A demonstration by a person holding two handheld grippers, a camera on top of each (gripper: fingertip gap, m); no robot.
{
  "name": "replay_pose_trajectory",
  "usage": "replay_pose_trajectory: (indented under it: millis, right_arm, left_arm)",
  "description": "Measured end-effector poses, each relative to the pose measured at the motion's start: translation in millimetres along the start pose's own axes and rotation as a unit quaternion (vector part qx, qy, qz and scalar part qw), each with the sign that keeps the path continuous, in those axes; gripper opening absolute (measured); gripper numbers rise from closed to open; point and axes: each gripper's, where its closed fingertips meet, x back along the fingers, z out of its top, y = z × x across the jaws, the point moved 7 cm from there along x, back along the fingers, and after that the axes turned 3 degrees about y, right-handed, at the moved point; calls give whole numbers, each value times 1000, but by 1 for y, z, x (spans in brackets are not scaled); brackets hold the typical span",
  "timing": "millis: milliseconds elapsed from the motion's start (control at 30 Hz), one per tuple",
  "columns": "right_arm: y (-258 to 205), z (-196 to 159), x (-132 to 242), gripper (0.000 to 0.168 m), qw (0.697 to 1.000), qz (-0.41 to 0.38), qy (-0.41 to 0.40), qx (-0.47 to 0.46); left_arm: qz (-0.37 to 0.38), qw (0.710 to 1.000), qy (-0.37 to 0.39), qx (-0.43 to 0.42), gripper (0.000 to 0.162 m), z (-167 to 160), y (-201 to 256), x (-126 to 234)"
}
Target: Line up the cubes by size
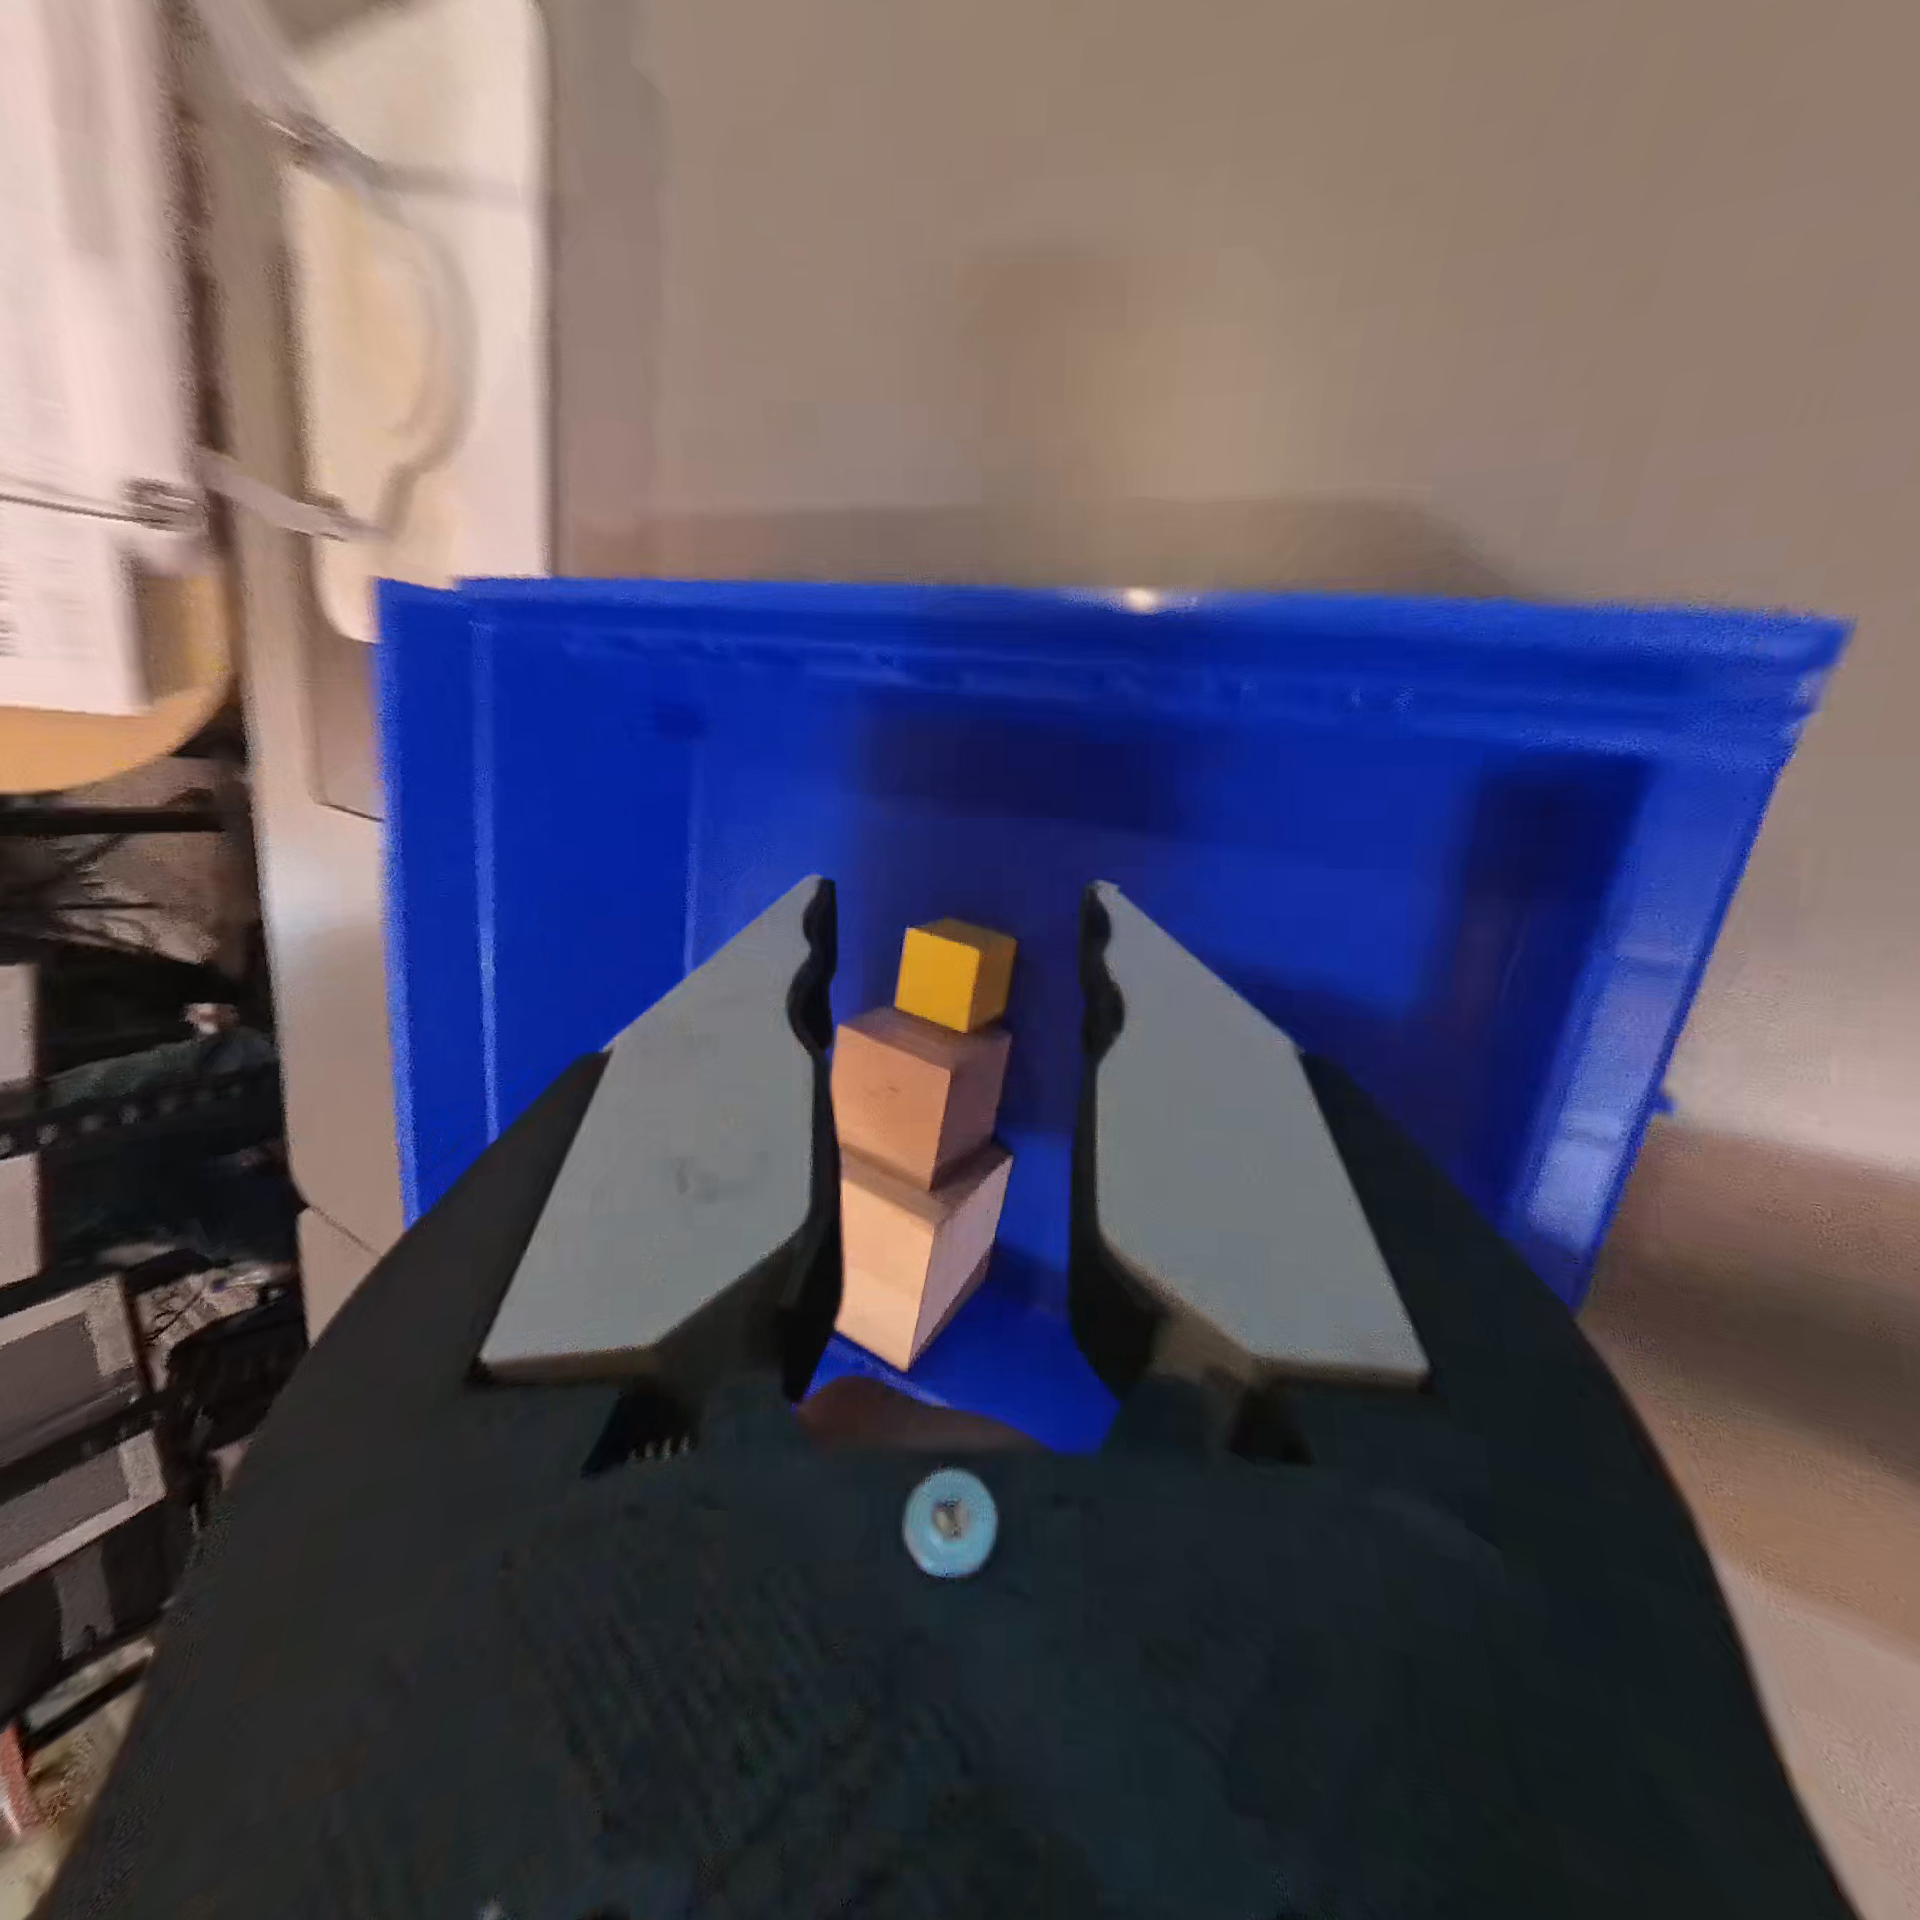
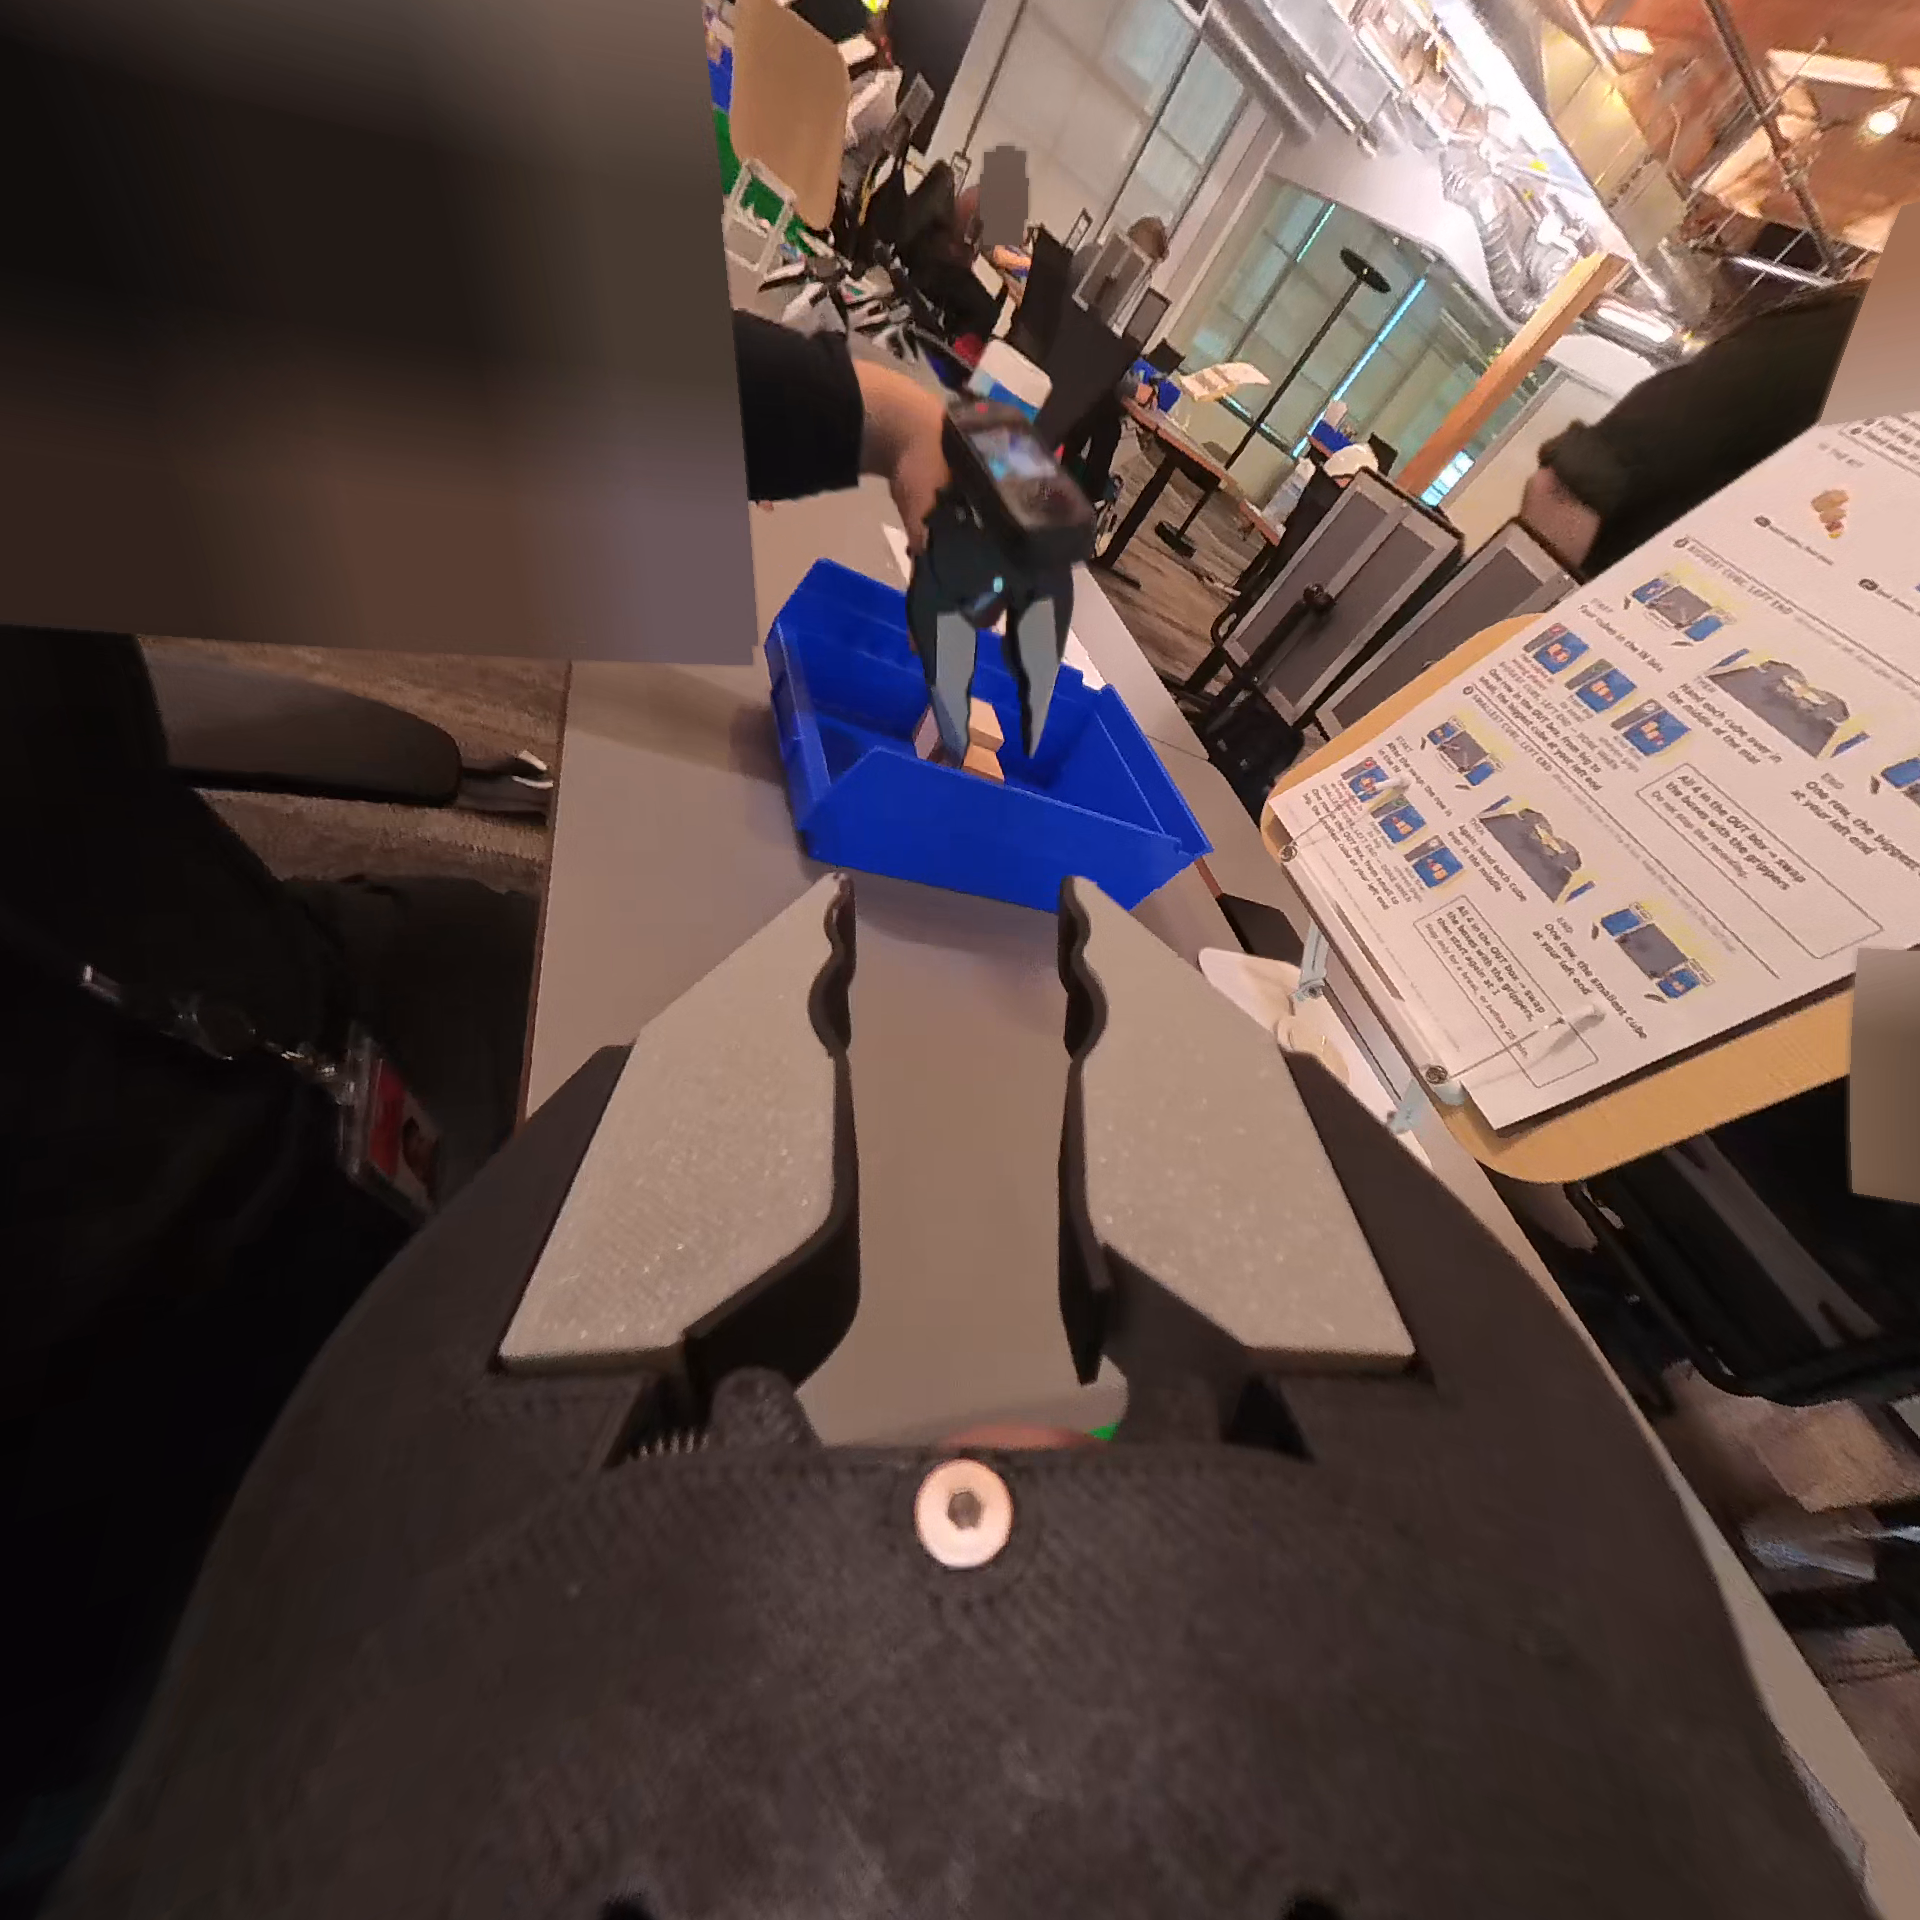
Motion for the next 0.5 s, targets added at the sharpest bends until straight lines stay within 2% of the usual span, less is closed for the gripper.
replay_pose_trajectory:
  millis: [167, 300, 333, 367, 433, 500]
  right_arm:
    - [7, -7, 7, 36, 1000, -2, 3, -15]
    - [9, -12, 8, 36, 1000, -2, -4, -18]
    - [10, -13, 8, 36, 1000, -1, -3, -21]
    - [13, -15, 7, 36, 1000, -2, -1, -27]
    - [18, -21, 3, 34, 998, 2, 1, -60]
    - [24, -29, -6, 33, 992, 24, 7, -127]
  left_arm:
    - [-88, 991, -101, -6, 45, -25, -8, -43]
    - [-110, 980, -163, 0, 44, -45, -12, -69]
    - [-112, 980, -163, 3, 30, -46, -13, -72]
    - [-111, 982, -151, 7, 27, -44, -15, -72]
    - [-92, 989, -117, -3, 25, -37, -17, -69]
    - [-33, 997, -61, -24, 26, -27, -25, -57]
